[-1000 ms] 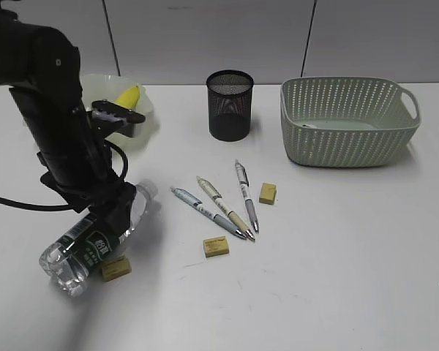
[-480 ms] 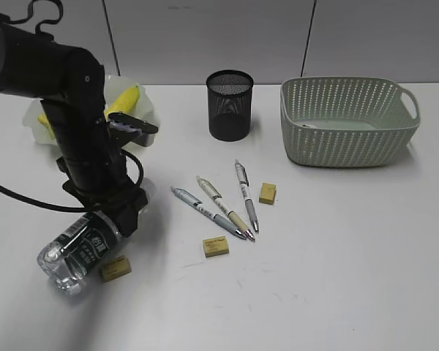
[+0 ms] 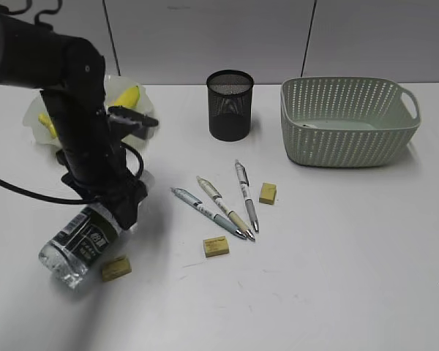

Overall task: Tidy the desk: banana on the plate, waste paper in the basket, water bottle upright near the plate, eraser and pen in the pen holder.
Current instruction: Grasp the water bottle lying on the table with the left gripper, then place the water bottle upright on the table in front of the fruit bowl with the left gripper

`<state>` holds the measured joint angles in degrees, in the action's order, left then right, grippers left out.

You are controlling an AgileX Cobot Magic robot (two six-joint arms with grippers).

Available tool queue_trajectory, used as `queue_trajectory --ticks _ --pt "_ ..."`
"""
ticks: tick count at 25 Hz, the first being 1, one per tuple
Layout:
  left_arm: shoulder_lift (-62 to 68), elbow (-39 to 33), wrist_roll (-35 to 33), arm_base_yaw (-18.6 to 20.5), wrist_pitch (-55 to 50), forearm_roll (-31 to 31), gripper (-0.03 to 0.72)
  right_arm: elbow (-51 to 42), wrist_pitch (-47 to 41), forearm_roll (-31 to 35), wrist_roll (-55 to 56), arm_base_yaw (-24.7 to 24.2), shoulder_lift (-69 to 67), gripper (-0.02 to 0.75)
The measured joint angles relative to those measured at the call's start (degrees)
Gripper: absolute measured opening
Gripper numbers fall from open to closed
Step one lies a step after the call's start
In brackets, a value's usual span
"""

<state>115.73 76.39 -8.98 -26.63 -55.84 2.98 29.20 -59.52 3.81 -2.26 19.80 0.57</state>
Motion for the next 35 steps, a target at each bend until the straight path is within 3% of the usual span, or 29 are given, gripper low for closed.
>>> queue_trajectory --ticks 7,17,23,30,35 --pt "-10.75 3.99 0.00 0.00 0.66 1.41 0.505 0.00 0.00 0.00 0.00 0.00 0.00 0.538" --pt "-30.53 1.18 3.48 0.00 7.71 2.94 0.505 0.00 0.00 0.00 0.00 0.00 0.00 0.537" --pt "-43.45 -17.97 5.97 0.00 26.17 3.12 0.505 0.00 0.00 0.00 0.00 0.00 0.00 0.537" --pt "-51.16 -45.84 6.92 0.00 62.37 5.76 0.505 0.00 0.00 0.00 0.00 0.00 0.00 0.537" --pt "-46.29 -54.47 6.92 0.23 79.75 6.10 0.505 0.00 0.00 -0.05 0.00 0.00 0.00 0.537"
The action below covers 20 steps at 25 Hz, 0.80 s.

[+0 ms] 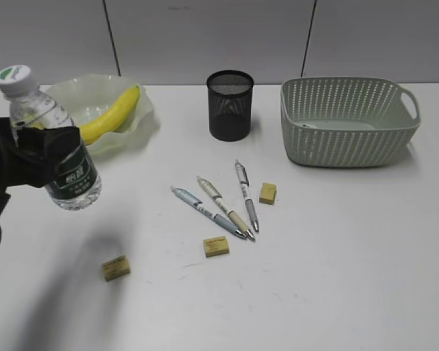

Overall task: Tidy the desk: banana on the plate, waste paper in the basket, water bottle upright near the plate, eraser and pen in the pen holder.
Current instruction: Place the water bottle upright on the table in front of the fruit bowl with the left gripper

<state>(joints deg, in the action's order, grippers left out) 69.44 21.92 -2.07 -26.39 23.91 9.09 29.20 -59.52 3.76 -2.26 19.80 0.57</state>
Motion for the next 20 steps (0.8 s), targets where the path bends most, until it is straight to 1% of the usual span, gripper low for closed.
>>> queue_trajectory --ticks 5,11,15,20 --pt "10.59 -0.24 -0.26 0.79 12.28 0.44 0.505 0.00 0.00 0.00 0.00 0.00 0.00 0.537" --pt "26.75 -0.07 -0.63 0.90 28.64 1.93 0.505 0.00 0.00 0.00 0.00 0.00 0.00 0.537" --pt "33.54 2.38 -1.29 0.96 32.49 2.84 0.505 0.00 0.00 0.00 0.00 0.00 0.00 0.537" --pt "35.45 4.99 -1.54 1.40 32.12 3.19 0.505 0.00 0.00 0.00 0.00 0.00 0.00 0.537"
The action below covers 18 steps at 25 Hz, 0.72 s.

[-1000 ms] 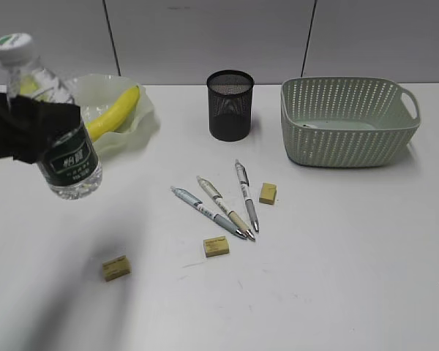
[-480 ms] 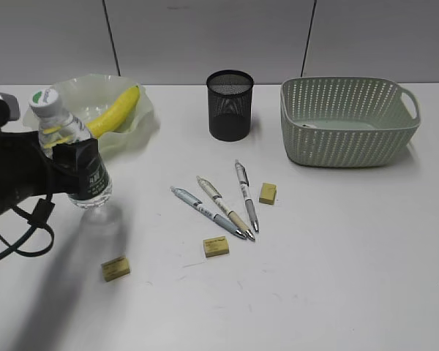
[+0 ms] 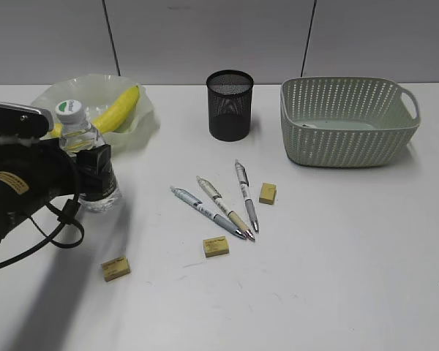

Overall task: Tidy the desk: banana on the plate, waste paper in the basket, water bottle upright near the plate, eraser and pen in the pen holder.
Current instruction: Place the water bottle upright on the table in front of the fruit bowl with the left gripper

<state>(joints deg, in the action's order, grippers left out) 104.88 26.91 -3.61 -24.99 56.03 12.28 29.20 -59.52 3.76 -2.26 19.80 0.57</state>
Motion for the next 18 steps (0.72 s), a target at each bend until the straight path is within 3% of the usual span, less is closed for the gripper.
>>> queue_trajectory --ticks 7,11,18 --pt "0.01 0.46 0.00 0.45 -0.86 -1.04 0.505 0.00 0.00 0.00 0.00 0.00 0.00 0.537" --pt "-0.64 0.46 0.00 0.52 -1.60 -1.76 0.546 0.00 0.00 0.00 0.00 0.00 0.00 0.537" --pt "-5.88 0.41 -0.12 0.52 -7.96 -0.95 0.554 0.00 0.00 0.00 0.00 0.00 0.00 0.537"
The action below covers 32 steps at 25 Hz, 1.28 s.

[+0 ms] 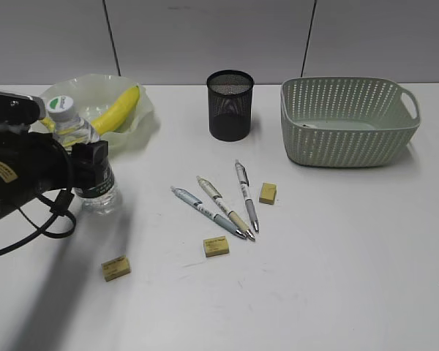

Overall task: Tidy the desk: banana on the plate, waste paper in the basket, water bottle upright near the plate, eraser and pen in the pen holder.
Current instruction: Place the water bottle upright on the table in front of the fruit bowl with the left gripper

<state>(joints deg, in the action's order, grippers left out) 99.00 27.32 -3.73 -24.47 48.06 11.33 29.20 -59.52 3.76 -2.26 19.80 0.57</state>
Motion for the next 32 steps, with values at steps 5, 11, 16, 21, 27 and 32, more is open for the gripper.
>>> queue_trajectory --ticks 5,11,16,21,27,32 --pt "-3.47 0.00 -0.06 0.00 -6.81 0.80 0.556 0.00 0.00 0.00 0.00 0.00 0.00 0.537" --pt "-5.01 0.12 -0.06 0.51 -5.78 0.74 0.556 0.00 0.00 0.00 0.00 0.00 0.00 0.537" --pt "-8.12 0.12 -0.06 0.58 -11.51 0.74 0.601 0.00 0.00 0.00 0.00 0.00 0.00 0.537" --pt "-14.09 0.12 -0.37 0.58 -24.37 0.74 0.616 0.00 0.00 0.00 0.00 0.00 0.00 0.537" --pt "-26.39 0.12 -0.67 0.58 -43.00 0.67 0.616 0.00 0.00 0.00 0.00 0.00 0.00 0.537" --pt "-40.08 2.80 -0.67 0.58 -63.55 -0.70 0.610 0.00 0.00 0.00 0.00 0.00 0.00 0.537"
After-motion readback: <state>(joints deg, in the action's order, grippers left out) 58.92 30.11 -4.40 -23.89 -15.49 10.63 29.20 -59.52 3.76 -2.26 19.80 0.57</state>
